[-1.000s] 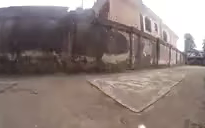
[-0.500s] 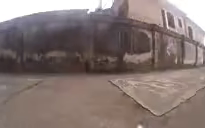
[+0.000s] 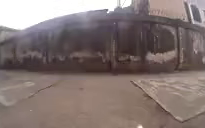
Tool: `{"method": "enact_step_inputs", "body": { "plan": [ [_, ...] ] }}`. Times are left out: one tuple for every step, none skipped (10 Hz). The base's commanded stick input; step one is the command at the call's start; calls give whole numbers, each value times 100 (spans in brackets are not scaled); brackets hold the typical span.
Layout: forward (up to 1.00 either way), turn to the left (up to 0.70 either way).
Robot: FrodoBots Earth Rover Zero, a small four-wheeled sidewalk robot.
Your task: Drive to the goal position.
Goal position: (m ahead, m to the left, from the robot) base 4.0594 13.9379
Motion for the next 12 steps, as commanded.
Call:
{"method": "enact_step_inputs", "body": {
  "plan": [
    [100,27],
    [100,27],
    [100,27],
    [100,27],
    [100,27],
    [100,27],
    [100,27],
    [100,27],
    [100,27],
    [100,27],
    [100,27],
    [100,27]
  ]
}}
